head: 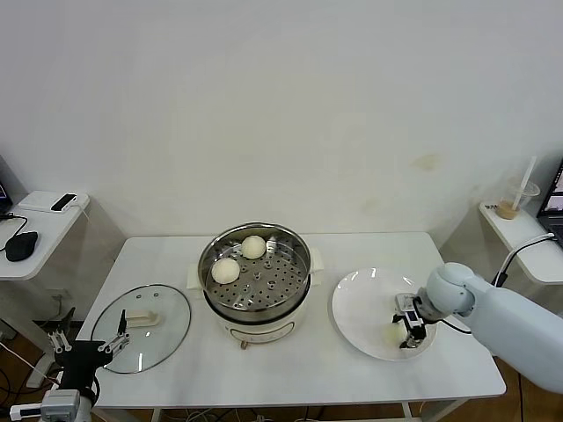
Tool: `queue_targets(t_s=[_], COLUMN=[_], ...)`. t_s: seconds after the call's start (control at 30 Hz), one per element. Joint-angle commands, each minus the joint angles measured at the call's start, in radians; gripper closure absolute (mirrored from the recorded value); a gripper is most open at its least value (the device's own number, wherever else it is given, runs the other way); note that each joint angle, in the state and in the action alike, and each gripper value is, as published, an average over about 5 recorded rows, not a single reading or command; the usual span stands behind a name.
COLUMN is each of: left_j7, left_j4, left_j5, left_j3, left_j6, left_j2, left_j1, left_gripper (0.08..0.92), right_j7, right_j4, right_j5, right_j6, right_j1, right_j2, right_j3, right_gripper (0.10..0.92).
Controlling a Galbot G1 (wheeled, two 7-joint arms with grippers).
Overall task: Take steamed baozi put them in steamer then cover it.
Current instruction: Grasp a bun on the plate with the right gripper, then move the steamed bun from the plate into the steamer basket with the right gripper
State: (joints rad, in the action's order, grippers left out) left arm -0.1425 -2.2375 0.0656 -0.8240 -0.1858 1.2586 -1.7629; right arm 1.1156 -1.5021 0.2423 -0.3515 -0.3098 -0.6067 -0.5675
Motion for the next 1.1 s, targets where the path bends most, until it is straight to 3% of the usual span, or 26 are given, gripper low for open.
queue_targets(t_s=[0.03, 0.6, 1.1], left_j7=[0.000, 0.001, -0.004], left_j4=[-0.001, -0.009, -0.003], left_j5=[0.000, 0.002, 0.009], left_j3=[0.001, 0.003, -0.007], left_j6=[0.000, -0.001, 0.001], left_j2=[0.000, -0.010, -0.013], left_j1=[-0.001, 0.003, 0.003], left_gripper=[0.177, 0.177, 0.177], right_j7=[0.003, 0.029, -0.001], right_j4=[0.002, -0.041, 0.081], right_j5=[0.000, -0.162, -0.293], right_j6=[0.000, -0.011, -0.036], right_j1=[0.008, 0.409, 0.788], right_j2=[-0.002, 0.033, -0.274], right_j3=[0.000, -0.112, -0.304], right_gripper=[0.474, 0.465, 0.465])
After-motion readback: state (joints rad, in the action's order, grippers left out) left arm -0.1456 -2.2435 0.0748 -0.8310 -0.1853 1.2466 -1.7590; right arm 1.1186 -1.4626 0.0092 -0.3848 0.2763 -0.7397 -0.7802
